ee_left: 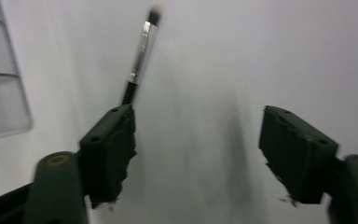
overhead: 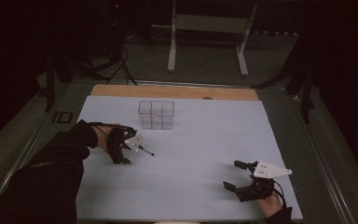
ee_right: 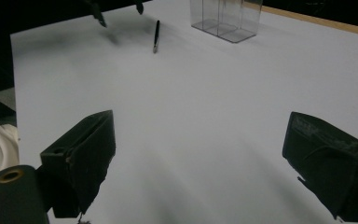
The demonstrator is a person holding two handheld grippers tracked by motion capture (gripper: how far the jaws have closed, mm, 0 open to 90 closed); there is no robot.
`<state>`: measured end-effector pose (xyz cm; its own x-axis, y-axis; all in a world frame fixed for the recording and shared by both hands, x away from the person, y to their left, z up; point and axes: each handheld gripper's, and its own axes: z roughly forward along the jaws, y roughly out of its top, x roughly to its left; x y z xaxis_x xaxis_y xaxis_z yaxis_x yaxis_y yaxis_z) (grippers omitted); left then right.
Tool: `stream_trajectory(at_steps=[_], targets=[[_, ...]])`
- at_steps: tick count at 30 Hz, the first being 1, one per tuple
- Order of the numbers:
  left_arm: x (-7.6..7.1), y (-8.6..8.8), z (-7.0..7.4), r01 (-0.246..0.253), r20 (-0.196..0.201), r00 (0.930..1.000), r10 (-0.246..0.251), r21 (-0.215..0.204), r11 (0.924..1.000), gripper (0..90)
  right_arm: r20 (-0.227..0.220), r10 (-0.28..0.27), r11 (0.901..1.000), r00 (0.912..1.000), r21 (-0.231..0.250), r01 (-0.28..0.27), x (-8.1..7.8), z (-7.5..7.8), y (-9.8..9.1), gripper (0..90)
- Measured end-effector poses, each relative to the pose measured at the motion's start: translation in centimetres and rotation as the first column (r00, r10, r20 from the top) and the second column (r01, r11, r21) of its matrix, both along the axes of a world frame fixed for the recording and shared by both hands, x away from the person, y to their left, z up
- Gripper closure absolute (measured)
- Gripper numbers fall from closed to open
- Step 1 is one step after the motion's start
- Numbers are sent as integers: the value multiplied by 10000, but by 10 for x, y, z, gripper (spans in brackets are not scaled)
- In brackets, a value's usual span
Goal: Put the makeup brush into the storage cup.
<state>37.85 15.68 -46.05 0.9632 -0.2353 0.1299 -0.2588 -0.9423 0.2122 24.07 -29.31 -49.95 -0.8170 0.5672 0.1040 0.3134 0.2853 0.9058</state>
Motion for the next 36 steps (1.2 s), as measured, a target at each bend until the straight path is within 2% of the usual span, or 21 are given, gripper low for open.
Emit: stream_trajectory(at_steps=[3, 5, 7, 8, 10, 13, 16, 17, 19, 25, 27, 31, 35, 36], targets=[[6, -2, 2, 216, 198, 9996, -210, -296, 9993, 346, -46, 43, 10000, 10000, 50, -43, 0, 0, 0, 96], [6, -2, 2, 216, 198, 9996, -210, -296, 9993, 359, -37, 48, 10000, 10000, 69, -48, 0, 0, 0, 96], [13, -4, 1, 713, 391, 9968, -695, -466, 9964, 419, -19, 100, 9999, 9999, -23, -100, 0, -1, 1, 96], [14, -5, 1, 725, 278, 9971, -712, -499, 9961, 438, -18, 102, 9999, 9999, -30, -102, 0, -1, 1, 96], [16, -6, 1, 803, 335, 9963, -786, -533, 9953, 481, -17, 115, 9999, 9999, -27, -115, 0, -1, 1, 96], [20, -8, 1, 994, 329, 9947, -972, -725, 9924, 493, 3, 128, 9999, 9999, 4, -128, 0, 0, 1, 96], [25, -10, -2, 992, 129, 9951, -984, -810, 9918, 532, 1, 174, 9998, 9998, -12, -174, 0, -1, 1, 96], [28, -11, -5, 1092, -95, 9939, -1101, -687, 9916, 554, -15, 181, 9998, 9998, 4, -181, 0, -1, 1, 96], [32, -12, -9, 1177, -195, 9927, -1190, -580, 9914, 576, -19, 188, 9998, 9998, -26, -188, -1, 0, 1, 96], [39, -14, -15, 1192, -277, 9924, -1201, -326, 9923, 632, -13, 205, 9998, 9998, 5, -205, -1, -1, 1, 96], [42, -16, -17, 1195, -257, 9924, -1203, -314, 9923, 675, -4, 207, 9998, 9998, 16, -207, -1, -1, 1, 96], [45, -22, -19, 1355, -246, 9904, -1358, -144, 9907, 695, -10, 220, 9998, 9998, 2, -220, -1, 0, 1, 96], [47, -26, -23, 1378, -358, 9898, -1378, -38, 9905, 716, 0, 236, 9997, 9997, 3, -236, -1, -1, 1, 96], [48, -28, -26, 1400, -559, 9887, -1392, 105, 9901, 716, 0, 236, 9997, 9997, 3, -236, -1, -1, 1, 96]])
